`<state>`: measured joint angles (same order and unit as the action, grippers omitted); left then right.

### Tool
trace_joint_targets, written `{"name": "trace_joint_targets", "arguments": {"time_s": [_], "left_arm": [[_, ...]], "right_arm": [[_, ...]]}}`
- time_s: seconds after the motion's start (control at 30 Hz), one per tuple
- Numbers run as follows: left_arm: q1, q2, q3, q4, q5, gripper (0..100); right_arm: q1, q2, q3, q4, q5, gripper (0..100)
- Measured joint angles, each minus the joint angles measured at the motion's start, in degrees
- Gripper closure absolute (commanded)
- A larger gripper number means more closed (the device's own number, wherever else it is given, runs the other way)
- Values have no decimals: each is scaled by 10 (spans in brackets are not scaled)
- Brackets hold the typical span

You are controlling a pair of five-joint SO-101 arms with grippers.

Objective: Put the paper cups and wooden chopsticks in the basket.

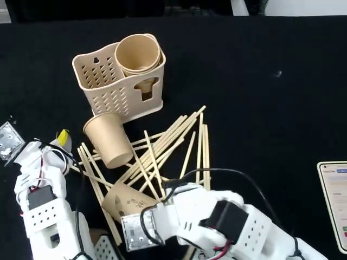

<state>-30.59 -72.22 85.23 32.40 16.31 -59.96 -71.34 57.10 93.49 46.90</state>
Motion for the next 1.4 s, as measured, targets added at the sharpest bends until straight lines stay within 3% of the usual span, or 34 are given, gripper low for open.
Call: {"name": "trace_joint_targets", "arguments": {"time_s": [0.2,0.5,0.57,0.63,0.7,0.77,1.13,1.4], "left_arm": [[0,0,0,-2,0,722],[0,0,0,-2,0,722],[0,0,0,-2,0,722],[0,0,0,-2,0,722],[0,0,0,-2,0,722],[0,0,0,-2,0,722],[0,0,0,-2,0,722],[0,0,0,-2,0,722]], "right_arm": [[-50,-3,30,-33,4,701],[-67,0,157,-221,-11,721],[-67,0,163,-247,-33,819],[-67,0,163,-258,-55,993],[-67,0,161,-259,-73,956],[-55,1,146,-254,-92,989],[113,0,-147,-97,-167,988],[148,-5,-131,-105,-187,988]]}}
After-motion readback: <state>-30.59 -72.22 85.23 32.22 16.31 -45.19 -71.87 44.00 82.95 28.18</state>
